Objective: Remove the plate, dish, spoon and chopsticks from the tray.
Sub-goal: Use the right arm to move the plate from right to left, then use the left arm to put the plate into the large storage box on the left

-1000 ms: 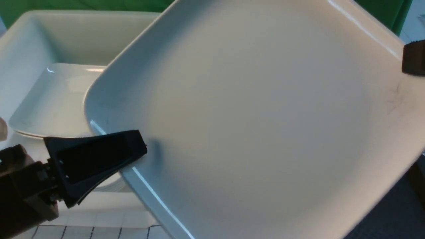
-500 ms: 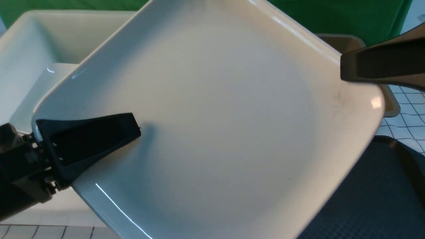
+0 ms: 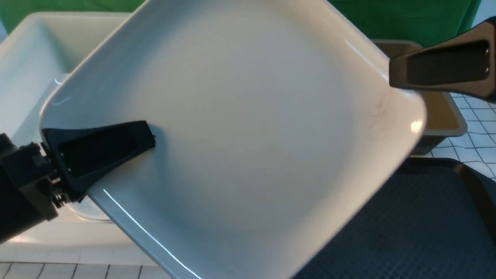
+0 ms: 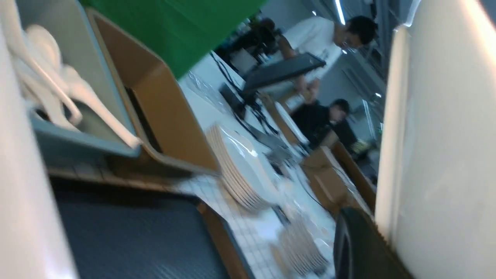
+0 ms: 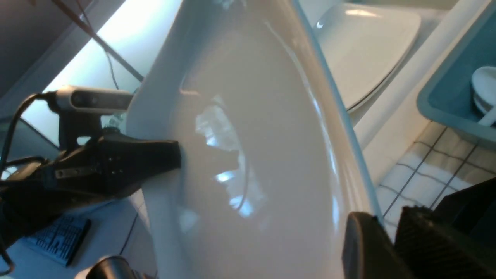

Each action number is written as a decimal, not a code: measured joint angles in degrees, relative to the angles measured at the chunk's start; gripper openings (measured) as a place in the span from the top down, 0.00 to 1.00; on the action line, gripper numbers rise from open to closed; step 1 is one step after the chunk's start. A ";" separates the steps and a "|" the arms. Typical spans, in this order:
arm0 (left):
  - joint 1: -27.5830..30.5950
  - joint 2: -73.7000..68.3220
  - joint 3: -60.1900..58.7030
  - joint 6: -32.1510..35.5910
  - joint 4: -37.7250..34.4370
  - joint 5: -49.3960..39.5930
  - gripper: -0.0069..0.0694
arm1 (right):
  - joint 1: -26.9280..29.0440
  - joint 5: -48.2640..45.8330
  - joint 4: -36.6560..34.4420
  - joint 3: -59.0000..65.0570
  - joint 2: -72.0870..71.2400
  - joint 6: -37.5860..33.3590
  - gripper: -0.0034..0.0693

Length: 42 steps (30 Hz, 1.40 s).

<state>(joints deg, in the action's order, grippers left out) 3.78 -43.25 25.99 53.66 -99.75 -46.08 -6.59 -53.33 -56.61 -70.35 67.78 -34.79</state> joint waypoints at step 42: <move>24.27 -44.95 36.06 -19.35 18.15 16.63 0.81 | -0.01 -11.03 12.20 5.31 -0.75 -2.93 0.91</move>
<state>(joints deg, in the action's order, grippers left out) 28.05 -88.20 62.05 34.31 -81.59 -29.45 -6.60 -64.36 -44.41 -65.04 67.04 -37.72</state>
